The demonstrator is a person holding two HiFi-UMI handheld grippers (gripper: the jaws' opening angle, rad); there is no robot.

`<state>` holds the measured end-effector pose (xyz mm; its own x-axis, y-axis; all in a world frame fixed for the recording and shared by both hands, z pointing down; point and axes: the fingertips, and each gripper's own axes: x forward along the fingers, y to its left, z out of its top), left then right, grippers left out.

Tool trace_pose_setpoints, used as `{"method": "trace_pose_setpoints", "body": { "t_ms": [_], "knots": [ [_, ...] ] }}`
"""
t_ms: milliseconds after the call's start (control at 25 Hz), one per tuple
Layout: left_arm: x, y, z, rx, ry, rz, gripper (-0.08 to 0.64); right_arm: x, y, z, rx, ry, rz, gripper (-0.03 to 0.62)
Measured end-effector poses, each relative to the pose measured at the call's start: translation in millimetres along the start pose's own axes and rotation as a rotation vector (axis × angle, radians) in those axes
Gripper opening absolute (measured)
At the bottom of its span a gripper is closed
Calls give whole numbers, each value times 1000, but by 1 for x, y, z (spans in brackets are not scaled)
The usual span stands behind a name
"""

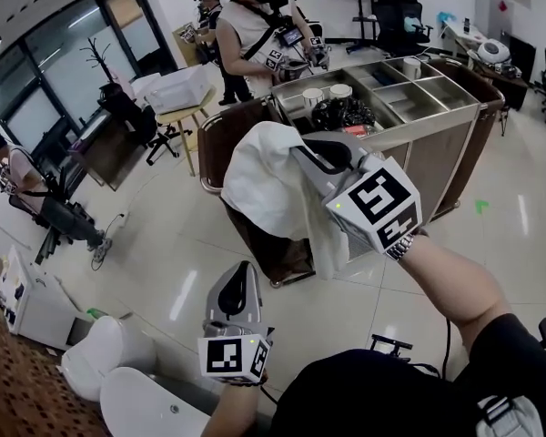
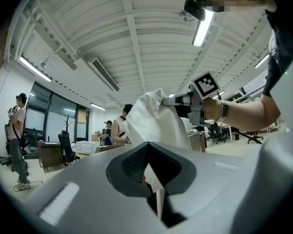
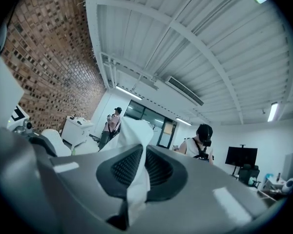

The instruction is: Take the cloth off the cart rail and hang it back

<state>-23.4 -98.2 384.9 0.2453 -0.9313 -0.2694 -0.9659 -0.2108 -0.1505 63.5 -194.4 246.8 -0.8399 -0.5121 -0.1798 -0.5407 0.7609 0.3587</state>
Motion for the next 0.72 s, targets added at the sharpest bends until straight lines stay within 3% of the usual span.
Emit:
{"method": "trace_pose_setpoints", "body": {
  "t_ms": [280,720],
  "knots": [
    [23,-35,-7,26,-12,12,3,13,-37,28,27,-25,40,12],
    [79,7,31,48,-61,-16,3,85,-71,68,86,-32,37,12]
  ]
}}
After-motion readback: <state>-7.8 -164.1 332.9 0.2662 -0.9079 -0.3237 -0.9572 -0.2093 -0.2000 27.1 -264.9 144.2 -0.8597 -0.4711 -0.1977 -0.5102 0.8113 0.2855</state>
